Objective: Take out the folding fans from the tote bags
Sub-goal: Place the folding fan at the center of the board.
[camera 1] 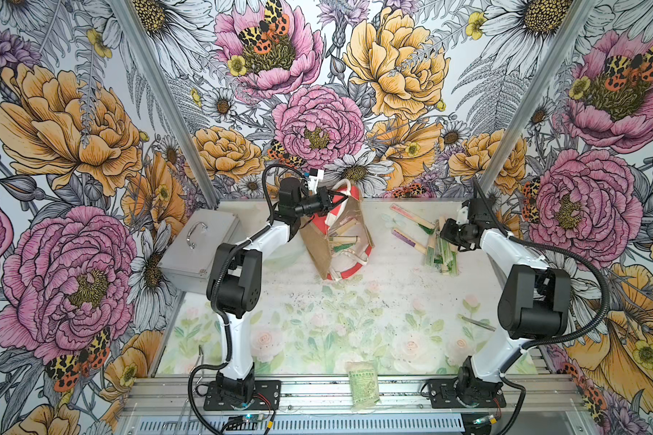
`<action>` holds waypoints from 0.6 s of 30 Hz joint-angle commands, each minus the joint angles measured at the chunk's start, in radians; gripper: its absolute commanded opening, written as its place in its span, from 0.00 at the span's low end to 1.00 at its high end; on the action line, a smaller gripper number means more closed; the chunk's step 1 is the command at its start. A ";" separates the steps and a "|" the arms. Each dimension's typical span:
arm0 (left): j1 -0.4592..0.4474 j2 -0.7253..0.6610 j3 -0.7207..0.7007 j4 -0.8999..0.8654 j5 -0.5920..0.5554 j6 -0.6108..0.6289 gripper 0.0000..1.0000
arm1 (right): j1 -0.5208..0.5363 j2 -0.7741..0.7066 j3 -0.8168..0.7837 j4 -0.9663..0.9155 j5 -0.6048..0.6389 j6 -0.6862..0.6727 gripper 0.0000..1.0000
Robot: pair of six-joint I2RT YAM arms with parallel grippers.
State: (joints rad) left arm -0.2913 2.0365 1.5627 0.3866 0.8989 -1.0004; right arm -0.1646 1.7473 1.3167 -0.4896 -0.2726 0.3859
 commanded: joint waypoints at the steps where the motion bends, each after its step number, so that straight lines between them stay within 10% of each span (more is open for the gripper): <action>1: 0.007 -0.015 0.017 0.046 0.023 -0.014 0.00 | -0.009 -0.012 -0.003 -0.025 0.021 0.006 0.17; 10: 0.004 -0.006 0.030 0.047 0.030 -0.017 0.00 | -0.009 -0.113 -0.022 -0.048 0.096 -0.034 0.52; 18: -0.004 -0.004 0.037 0.047 0.031 -0.018 0.00 | 0.163 -0.273 -0.122 0.115 -0.094 -0.307 0.53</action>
State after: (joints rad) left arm -0.2913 2.0365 1.5631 0.3866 0.9066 -1.0084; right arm -0.0929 1.5288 1.2316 -0.4625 -0.2806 0.2276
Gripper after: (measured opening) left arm 0.050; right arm 0.534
